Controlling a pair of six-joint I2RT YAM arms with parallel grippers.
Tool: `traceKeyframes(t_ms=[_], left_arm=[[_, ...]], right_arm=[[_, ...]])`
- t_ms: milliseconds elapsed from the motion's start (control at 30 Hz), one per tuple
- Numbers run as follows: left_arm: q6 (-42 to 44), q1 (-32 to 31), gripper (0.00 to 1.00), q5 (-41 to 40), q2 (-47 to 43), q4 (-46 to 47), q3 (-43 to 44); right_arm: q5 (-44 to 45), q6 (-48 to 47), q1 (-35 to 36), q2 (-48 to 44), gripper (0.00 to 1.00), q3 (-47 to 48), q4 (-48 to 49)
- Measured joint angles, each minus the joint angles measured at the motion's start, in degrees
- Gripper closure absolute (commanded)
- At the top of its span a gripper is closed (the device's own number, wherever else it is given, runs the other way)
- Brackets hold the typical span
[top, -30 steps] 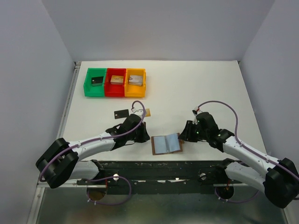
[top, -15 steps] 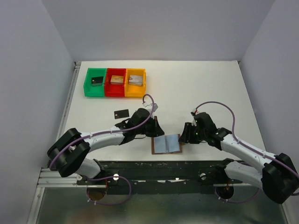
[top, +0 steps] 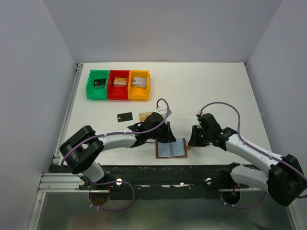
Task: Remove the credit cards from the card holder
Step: Remove the credit card from the card holder.
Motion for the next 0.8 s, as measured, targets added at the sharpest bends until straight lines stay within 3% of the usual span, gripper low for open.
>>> traceKeyframes(t_ms=[433, 533, 733, 800], left_arm=[[-0.6, 0.0, 1.00, 0.0, 2.1, 1.4, -1.9], [-0.6, 0.0, 1.00, 0.0, 2.1, 1.4, -1.9], [-0.5, 0.0, 1.00, 0.0, 2.1, 1.3, -2.0], [-0.4, 0.0, 1.00, 0.0, 1.7, 1.2, -2.1]], right_arm=[[0.3, -0.6, 0.0, 5.8, 0.68, 1.0, -1.5], [0.3, -0.8, 0.0, 7.3, 0.75, 1.1, -1.4], [0.3, -0.8, 0.0, 7.6, 0.99, 1.1, -0.9], [0.3, -0.8, 0.0, 5.5, 1.00, 1.0, -0.7]])
